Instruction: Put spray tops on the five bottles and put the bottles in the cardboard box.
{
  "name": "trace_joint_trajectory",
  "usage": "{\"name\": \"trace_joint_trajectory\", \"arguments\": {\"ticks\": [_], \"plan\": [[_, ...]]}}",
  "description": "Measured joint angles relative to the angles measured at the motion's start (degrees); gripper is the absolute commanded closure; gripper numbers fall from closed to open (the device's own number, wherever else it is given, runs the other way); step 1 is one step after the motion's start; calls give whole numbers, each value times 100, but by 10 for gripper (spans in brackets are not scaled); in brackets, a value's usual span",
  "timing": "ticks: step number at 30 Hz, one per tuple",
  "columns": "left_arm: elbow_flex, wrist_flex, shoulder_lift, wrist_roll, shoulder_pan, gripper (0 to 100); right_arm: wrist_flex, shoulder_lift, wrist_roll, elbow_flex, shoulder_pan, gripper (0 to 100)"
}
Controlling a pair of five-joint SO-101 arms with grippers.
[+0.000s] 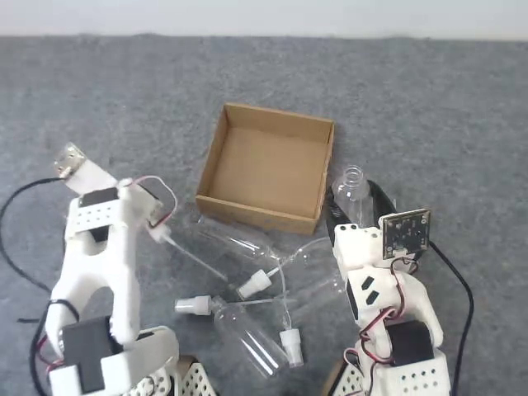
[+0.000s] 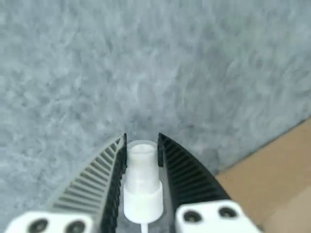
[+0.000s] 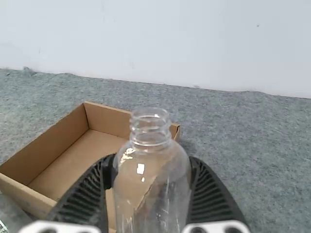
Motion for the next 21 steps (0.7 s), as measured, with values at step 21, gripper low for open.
{"name": "trace_joint_trajectory", "arguments": {"ticks": [21], "plan": [[-1064,44,0,-9,-44,987,0,0,0,0,0,989]]}}
